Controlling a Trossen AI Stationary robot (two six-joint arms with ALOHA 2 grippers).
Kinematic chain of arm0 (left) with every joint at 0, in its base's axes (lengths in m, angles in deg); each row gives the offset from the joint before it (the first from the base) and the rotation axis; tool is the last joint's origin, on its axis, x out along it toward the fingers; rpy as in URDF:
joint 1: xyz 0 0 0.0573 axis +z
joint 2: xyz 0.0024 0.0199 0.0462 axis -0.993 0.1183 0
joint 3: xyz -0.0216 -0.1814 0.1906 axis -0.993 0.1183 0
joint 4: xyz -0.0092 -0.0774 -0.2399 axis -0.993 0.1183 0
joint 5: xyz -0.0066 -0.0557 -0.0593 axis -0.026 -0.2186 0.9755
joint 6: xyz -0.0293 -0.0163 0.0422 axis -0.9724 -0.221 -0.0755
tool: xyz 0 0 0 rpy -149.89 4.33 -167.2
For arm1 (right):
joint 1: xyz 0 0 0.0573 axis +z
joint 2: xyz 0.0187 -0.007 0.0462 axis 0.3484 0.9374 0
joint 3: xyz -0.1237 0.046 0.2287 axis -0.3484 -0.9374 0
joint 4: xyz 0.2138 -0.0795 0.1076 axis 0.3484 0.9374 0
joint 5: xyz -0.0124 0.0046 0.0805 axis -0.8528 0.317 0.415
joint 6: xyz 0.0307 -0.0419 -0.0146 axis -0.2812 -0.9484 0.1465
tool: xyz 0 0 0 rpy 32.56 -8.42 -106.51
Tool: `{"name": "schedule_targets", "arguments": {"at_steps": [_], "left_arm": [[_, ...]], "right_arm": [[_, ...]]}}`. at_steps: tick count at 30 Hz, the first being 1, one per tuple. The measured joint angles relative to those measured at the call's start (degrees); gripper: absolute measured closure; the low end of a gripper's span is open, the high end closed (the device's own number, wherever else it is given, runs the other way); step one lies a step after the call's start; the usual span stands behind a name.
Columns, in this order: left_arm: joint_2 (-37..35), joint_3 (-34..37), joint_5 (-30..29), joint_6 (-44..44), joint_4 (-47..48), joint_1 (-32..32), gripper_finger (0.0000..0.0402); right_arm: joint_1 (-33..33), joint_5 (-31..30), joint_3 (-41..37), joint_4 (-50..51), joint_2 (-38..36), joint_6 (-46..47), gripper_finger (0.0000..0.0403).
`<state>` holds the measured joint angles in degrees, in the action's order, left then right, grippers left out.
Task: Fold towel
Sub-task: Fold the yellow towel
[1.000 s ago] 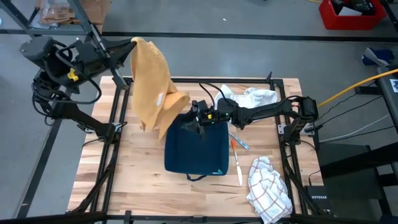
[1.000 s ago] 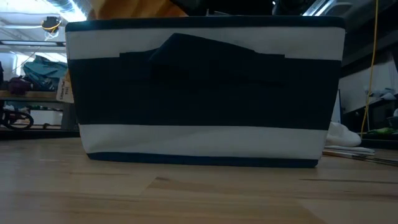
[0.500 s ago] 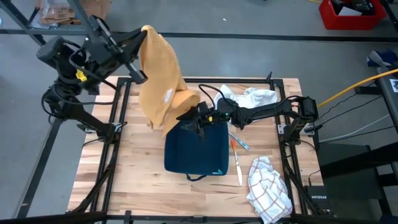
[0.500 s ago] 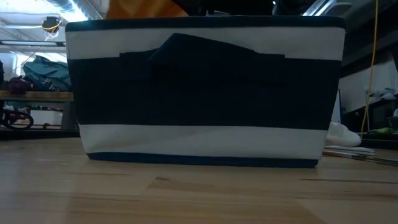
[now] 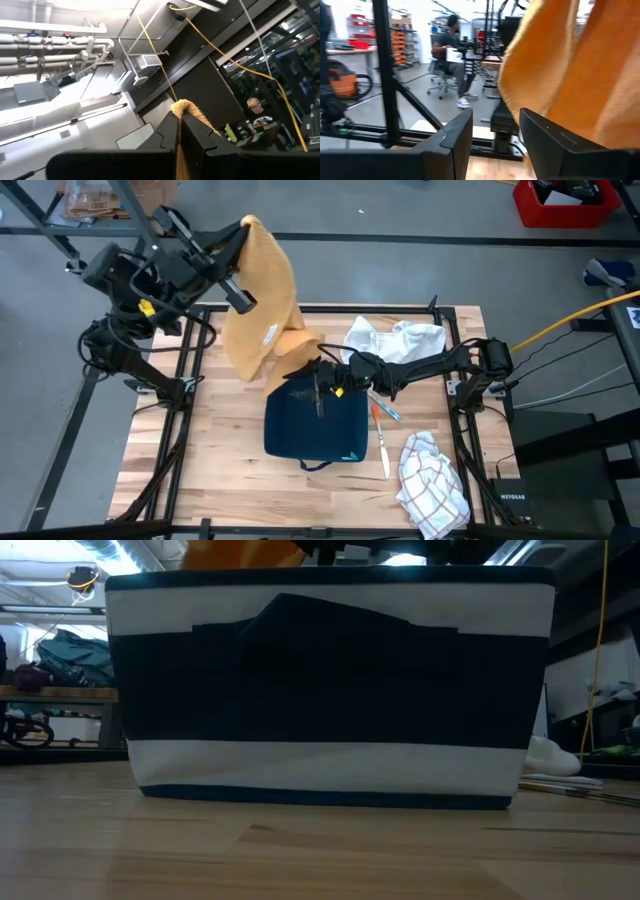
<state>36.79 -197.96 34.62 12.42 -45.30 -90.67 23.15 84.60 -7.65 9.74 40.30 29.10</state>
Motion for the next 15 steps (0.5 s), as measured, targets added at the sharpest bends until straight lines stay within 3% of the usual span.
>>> {"name": "schedule_targets", "arguments": {"at_steps": [9,15], "left_arm": [[0.4,0.0,-0.3,0.0,1.8,-0.2,0.0401],[-0.3,0.0,-10.2,1.2,7.3,-1.6,0.0401]], "right_arm": [[-0.4,-6.4,1.5,-0.1,-0.1,-4.3,0.0235],[-2.6,-6.8,8.2,4.6,-0.3,-1.7,0.0235]]}}
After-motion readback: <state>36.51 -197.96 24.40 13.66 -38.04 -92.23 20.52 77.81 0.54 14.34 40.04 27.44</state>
